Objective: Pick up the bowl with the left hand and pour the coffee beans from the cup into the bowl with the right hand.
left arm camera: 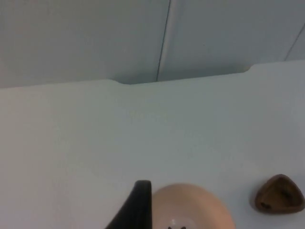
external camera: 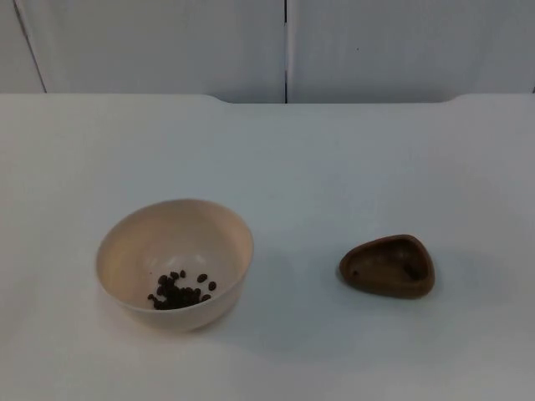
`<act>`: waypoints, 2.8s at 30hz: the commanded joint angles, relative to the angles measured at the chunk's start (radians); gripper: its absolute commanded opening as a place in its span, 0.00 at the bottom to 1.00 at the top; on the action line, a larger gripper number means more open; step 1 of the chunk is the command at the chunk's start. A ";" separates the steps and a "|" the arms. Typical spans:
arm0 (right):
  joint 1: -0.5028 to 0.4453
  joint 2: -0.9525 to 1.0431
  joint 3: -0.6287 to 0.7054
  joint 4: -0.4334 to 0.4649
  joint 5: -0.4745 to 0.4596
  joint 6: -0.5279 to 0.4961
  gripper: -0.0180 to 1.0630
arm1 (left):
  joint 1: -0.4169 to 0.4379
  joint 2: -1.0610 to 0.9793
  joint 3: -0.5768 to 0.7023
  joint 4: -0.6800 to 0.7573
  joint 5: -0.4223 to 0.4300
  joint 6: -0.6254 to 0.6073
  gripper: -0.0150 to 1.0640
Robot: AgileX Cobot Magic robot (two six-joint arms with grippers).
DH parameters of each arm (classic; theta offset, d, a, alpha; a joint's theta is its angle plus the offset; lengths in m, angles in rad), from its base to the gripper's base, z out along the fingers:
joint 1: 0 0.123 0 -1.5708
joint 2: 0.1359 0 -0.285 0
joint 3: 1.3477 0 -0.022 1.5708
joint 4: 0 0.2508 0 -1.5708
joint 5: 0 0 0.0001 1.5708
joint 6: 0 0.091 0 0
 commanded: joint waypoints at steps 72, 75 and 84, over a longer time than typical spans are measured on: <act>-0.003 -0.815 0.244 -0.115 0.555 -0.021 0.63 | 0.002 -0.666 0.315 0.101 0.392 0.083 0.89; -0.003 -0.815 0.276 -0.113 0.556 -0.018 0.63 | 0.002 -0.666 0.315 0.101 0.392 0.083 0.89; -0.003 -0.815 0.322 -0.158 0.542 0.036 0.63 | 0.002 -0.666 0.316 0.103 0.392 0.083 0.89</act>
